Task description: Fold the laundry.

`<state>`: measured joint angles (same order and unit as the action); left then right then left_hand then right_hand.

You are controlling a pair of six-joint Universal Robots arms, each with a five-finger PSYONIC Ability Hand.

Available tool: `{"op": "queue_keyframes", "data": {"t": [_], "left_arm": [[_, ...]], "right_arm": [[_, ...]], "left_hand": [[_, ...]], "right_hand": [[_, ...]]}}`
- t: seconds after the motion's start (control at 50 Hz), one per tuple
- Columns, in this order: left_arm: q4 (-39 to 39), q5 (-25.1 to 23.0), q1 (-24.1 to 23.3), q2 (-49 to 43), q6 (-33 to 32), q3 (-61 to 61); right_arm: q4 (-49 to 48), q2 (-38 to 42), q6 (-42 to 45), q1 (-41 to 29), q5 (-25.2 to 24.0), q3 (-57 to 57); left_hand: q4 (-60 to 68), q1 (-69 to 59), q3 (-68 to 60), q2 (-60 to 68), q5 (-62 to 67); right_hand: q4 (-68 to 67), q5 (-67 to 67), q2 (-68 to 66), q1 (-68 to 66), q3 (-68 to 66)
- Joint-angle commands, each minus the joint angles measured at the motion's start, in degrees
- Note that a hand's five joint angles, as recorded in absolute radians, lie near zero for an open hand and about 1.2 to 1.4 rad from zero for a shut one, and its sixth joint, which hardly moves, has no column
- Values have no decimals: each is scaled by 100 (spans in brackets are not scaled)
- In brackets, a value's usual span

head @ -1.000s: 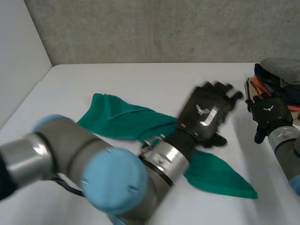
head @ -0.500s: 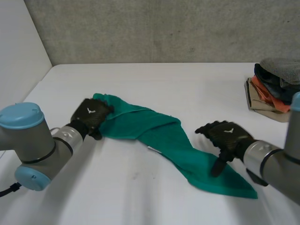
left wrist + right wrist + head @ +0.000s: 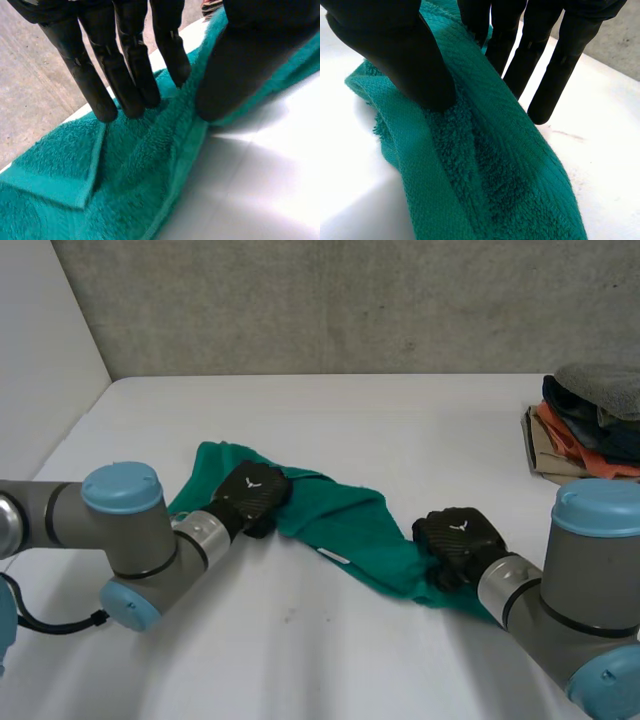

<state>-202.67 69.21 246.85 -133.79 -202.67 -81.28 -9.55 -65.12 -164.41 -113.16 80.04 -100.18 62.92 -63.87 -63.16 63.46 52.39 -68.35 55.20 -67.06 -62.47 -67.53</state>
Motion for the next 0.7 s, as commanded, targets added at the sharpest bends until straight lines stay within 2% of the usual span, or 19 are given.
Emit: {"op": "queue_keyframes", "data": {"t": [0.02,0.04,0.1,0.2,0.32,0.4,0.54,0.58,0.64,0.66,0.68,0.7], "left_arm": [[-71,847,-128,229,-9,51],[-88,1092,-146,630,-9,-27],[-88,1297,-137,1518,35,-395],[-88,1271,-146,2689,61,-968],[-71,1279,-146,3762,122,-1504],[-36,1306,-137,3939,149,-1636],[-9,1279,-259,3738,122,-1874],[-18,1279,-330,3562,149,-1865],[-18,1341,-549,3140,131,-1786],[-27,1350,-602,3070,131,-1760],[-18,1358,-672,2973,131,-1725],[-9,1358,-699,2938,131,-1716]], "right_arm": [[85,-588,233,31,-6,16],[102,-859,425,40,-6,8],[146,-1186,786,145,-6,69],[164,-1836,1769,724,-15,262],[112,-1926,2079,892,-14,701],[32,-1540,2070,884,-14,1131],[-608,-38,1991,822,-6,2388],[-986,577,1886,813,-6,2792],[-1381,1402,1816,778,126,3371],[-1400,1519,1807,770,170,3461],[-1400,1711,1807,769,301,3618],[-1383,1800,1807,761,450,3681]], "left_hand": [[1708,-1613,-1684,1654,1761],[1708,-1613,-1684,1654,1761],[1708,-1613,-1684,1654,1761],[1708,-1613,-1684,1654,1761],[1708,-1613,-1684,1654,1761],[1708,-1613,-1684,1654,1761],[1708,-1613,-1684,1654,1761],[1708,-1613,-1684,1654,1761],[1708,-1613,-1684,1654,1761],[1708,-1613,-1684,1654,1761],[1708,-1613,-1684,1654,1761],[1708,-1613,-1684,1654,1761]], "right_hand": [[-1165,1480,-1294,-1753,-1247],[-1165,1480,-1294,-1753,-1247],[-1165,1480,-1294,-1753,-1247],[-1165,1480,-1294,-1753,-1247],[-1165,1480,-1294,-1753,-1247],[-1165,1480,-1294,-1753,-1247],[-1165,1480,-1294,-1753,-1247],[403,-88,274,-185,321],[4113,-3798,3984,3524,4031],[4494,-4179,4365,3906,4412],[5647,-5332,5518,5059,5565],[5835,-5520,5706,5247,5753]]}}
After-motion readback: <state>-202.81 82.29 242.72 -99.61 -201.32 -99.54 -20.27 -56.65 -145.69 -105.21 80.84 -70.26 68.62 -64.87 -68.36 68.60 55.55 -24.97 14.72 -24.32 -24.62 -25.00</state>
